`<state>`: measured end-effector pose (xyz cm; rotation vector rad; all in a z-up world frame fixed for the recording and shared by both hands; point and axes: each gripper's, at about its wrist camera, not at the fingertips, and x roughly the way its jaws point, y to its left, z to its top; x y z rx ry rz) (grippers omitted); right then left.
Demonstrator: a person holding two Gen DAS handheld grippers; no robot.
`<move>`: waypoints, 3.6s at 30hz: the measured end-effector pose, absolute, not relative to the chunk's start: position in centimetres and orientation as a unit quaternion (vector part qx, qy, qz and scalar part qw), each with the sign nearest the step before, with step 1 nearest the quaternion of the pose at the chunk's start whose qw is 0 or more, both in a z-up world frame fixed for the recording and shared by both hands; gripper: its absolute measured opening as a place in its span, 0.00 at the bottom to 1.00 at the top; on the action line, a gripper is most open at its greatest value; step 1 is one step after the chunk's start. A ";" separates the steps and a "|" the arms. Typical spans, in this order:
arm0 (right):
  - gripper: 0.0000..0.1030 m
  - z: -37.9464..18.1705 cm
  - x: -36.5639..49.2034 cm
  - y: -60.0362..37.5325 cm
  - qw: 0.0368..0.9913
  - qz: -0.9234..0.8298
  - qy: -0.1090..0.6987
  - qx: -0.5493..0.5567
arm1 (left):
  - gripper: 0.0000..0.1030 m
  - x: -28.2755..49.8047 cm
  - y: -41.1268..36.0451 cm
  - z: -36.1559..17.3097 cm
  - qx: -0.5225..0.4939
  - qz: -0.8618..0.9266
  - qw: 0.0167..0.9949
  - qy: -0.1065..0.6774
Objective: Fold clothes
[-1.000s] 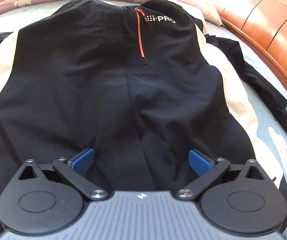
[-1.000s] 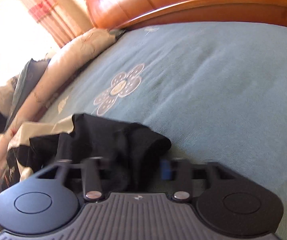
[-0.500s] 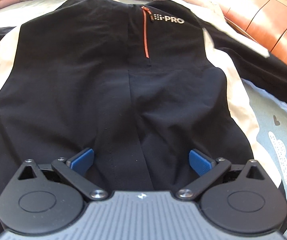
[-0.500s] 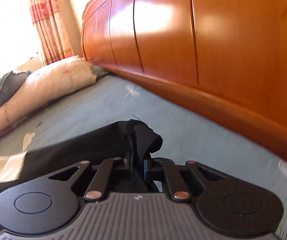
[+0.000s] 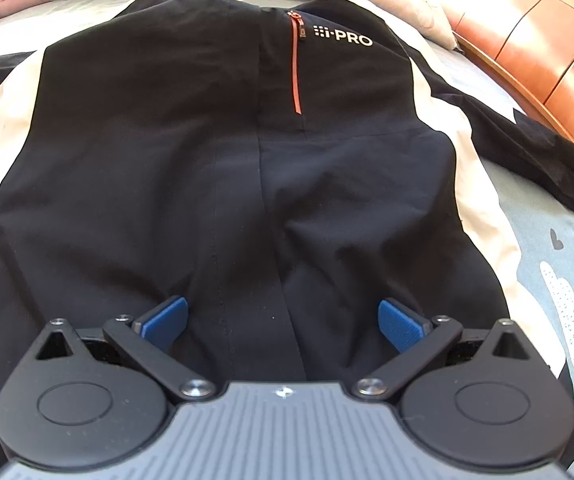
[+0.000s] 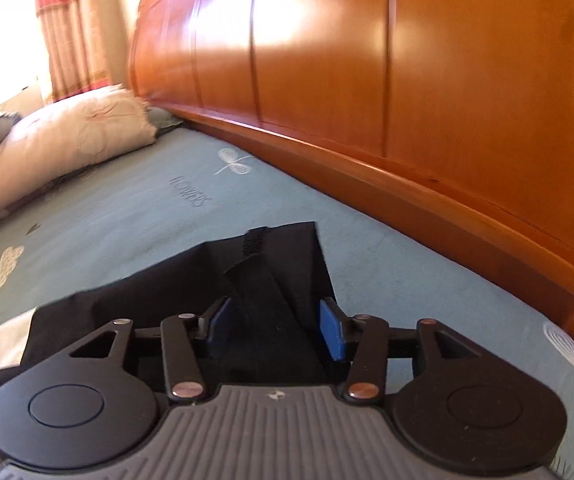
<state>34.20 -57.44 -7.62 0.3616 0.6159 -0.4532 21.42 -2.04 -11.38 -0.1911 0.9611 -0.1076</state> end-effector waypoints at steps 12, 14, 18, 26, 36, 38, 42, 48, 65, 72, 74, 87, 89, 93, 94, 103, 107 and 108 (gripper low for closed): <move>0.53 -9.4 38.4 -45.7 0.923 -0.042 0.359 0.131 | 0.99 21.4 -2.0 -11.6 -0.086 -0.051 0.884 0.457; 0.54 -10.6 39.7 -43.4 0.918 -0.031 0.379 0.110 | 0.99 21.3 -2.0 -11.6 -0.082 -0.056 0.885 0.456; 0.54 -13.0 42.4 -38.7 0.905 -0.009 0.419 0.068 | 0.99 21.2 -1.5 -11.6 -0.093 -0.065 0.884 0.453; 0.54 -11.8 38.8 -40.7 0.899 -0.045 0.415 0.129 | 0.99 20.9 -0.8 -11.7 -0.109 -0.080 0.888 0.439; 0.54 -10.5 36.0 -33.5 0.839 0.184 0.444 0.255 | 0.99 20.7 -0.2 -11.3 -0.130 -0.081 0.885 0.440; 0.54 -10.3 36.1 -31.4 0.840 0.187 0.454 0.231 | 0.99 20.9 0.3 -10.6 -0.138 -0.085 0.880 0.447; 0.54 -8.4 37.4 -29.4 0.848 0.205 0.448 0.197 | 0.99 22.0 2.0 -8.1 -0.136 -0.098 0.888 0.429; 0.53 -3.7 42.8 -25.3 0.859 0.245 0.427 0.140 | 0.98 27.3 4.6 -4.7 -0.111 -0.103 0.899 0.411; 0.56 -4.7 61.8 -13.2 0.864 0.243 0.440 0.023 | 0.98 35.8 8.2 -11.4 -0.137 -0.164 0.875 0.434; 0.68 -10.7 64.7 -11.4 0.799 0.264 0.529 0.110 | 0.99 35.1 8.7 -11.6 -0.141 -0.180 0.881 0.414; 0.70 -11.6 65.3 -10.7 0.801 0.256 0.529 0.114 | 0.99 34.6 8.5 -11.7 -0.133 -0.183 0.885 0.406; 0.11 -5.9 57.4 -11.0 0.836 0.343 0.413 0.112 | 0.99 33.9 8.4 -11.5 -0.136 -0.162 0.894 0.395; 0.11 -3.8 54.1 -11.4 0.836 0.375 0.389 0.101 | 0.99 33.5 8.5 -11.1 -0.152 -0.152 0.890 0.402; 0.10 -0.7 46.1 -11.4 0.829 0.444 0.339 0.034 | 0.99 31.3 9.3 -9.8 -0.172 -0.142 0.885 0.410; 0.10 -0.3 43.8 -11.2 0.825 0.460 0.328 0.004 | 0.99 30.5 9.6 -9.4 -0.170 -0.137 0.887 0.408; 0.17 -8.9 26.3 -8.2 0.706 0.540 0.418 -0.189 | 0.99 22.7 13.0 -6.6 -0.166 -0.076 0.894 0.408; 0.26 -11.7 23.6 -8.0 0.701 0.518 0.445 -0.202 | 0.99 20.7 13.2 -6.1 -0.139 -0.057 0.893 0.425; 0.27 -11.4 23.5 -8.3 0.706 0.514 0.448 -0.192 | 0.99 20.2 13.3 -6.1 -0.139 -0.059 0.891 0.427</move>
